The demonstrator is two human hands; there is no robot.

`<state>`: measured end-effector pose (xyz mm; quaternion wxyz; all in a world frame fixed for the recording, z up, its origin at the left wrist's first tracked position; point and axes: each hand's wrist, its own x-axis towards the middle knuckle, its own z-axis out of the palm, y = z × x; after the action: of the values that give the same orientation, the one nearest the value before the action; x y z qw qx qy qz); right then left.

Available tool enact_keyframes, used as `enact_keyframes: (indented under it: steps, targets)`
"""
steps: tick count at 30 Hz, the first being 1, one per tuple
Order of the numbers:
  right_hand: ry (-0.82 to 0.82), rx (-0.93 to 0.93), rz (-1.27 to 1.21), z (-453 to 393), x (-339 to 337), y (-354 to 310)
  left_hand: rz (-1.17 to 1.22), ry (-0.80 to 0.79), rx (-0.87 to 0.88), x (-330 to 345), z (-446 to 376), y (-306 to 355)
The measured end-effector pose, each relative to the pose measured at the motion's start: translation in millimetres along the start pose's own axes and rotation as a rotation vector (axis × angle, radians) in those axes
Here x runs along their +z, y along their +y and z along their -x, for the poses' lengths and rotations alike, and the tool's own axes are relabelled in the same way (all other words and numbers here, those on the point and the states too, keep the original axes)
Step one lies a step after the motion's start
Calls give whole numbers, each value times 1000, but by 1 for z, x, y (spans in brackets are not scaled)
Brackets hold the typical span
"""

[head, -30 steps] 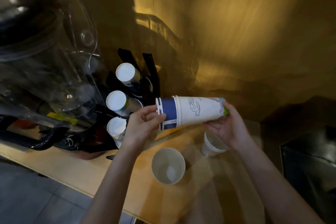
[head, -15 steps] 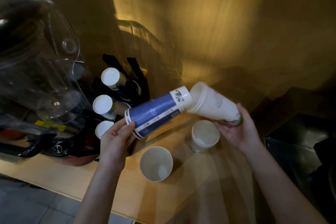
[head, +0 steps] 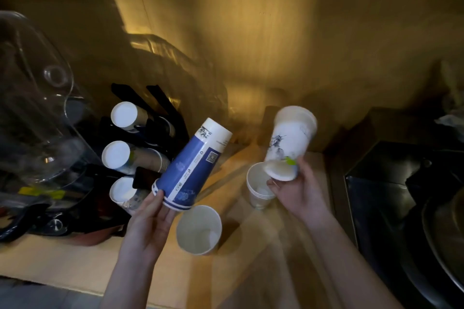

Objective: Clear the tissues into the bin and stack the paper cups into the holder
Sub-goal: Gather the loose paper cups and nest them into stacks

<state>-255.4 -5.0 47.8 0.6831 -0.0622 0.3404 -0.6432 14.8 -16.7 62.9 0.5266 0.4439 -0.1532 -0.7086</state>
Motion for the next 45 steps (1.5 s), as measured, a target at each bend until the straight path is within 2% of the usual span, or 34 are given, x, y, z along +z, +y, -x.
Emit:
enact_keyframes:
  steps: [2, 6, 10, 16, 23, 31, 35, 38, 42, 45]
  targets:
    - [-6, -111, 173, 1, 0, 2, 46, 18, 7, -1, 2, -1]
    - [188, -334, 852, 2, -4, 1, 169, 14, -9, -1, 5, -3]
    - [226, -341, 1160, -11, -21, 9, 261, -13, -53, -8, 5, -11]
    - [139, -274, 1079, -18, -38, 22, 340, 16, -59, -8, 9, -15]
    - [144, -233, 1039, -14, -42, 27, 385, 47, -93, -8, 8, -19]
    - [133, -171, 1275, -7, -32, 17, 404, 34, -116, -8, 14, -20]
    - [89, -301, 1363, 11, 9, 14, 405, 19, -165, -8, 20, -24]
    - [-42, -317, 1222, 24, 48, 22, 379, -21, -219, -7, 25, -26]
    - [-263, -84, 917, 30, 74, 45, 324, -125, -257, -3, 33, -28]
    - [-259, -10, 877, 30, 73, 66, 275, -165, -256, -1, 38, -26]
